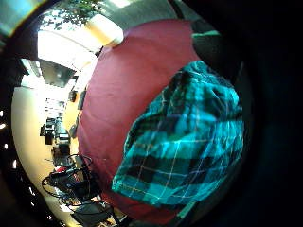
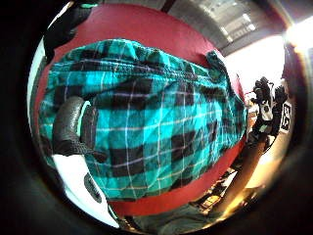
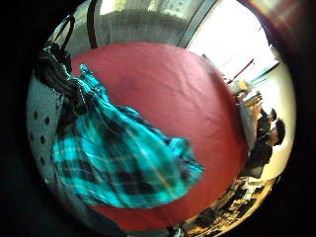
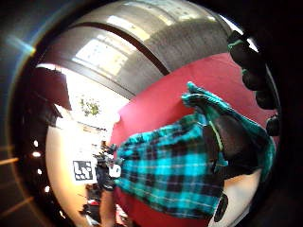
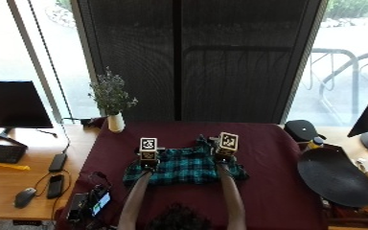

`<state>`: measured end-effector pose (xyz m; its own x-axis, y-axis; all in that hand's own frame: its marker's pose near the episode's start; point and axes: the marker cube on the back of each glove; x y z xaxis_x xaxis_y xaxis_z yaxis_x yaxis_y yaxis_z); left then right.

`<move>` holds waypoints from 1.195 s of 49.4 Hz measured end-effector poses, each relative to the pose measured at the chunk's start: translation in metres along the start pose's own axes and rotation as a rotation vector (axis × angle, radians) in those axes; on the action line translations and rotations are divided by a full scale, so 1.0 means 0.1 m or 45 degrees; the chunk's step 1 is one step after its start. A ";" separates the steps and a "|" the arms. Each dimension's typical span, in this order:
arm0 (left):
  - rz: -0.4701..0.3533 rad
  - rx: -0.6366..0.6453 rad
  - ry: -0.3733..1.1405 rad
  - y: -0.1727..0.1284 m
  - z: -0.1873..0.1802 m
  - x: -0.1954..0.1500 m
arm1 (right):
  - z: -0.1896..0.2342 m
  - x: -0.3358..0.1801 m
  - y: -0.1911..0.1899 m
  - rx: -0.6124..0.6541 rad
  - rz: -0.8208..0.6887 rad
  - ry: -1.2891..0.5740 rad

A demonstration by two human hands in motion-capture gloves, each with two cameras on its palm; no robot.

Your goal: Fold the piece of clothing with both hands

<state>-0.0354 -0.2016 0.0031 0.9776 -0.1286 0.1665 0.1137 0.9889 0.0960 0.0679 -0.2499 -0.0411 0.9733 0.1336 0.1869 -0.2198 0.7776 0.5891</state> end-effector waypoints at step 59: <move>0.025 0.007 -0.108 -0.02 -0.52 -0.11 | -0.49 0.28 0.82 -0.596 0.877 -0.799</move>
<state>-0.0372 -0.1983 -0.0504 0.9610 -0.1156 0.2511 0.0937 0.9908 0.0973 0.0802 -0.1525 -0.0266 0.4076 0.3995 0.8212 -0.5364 0.8325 -0.1387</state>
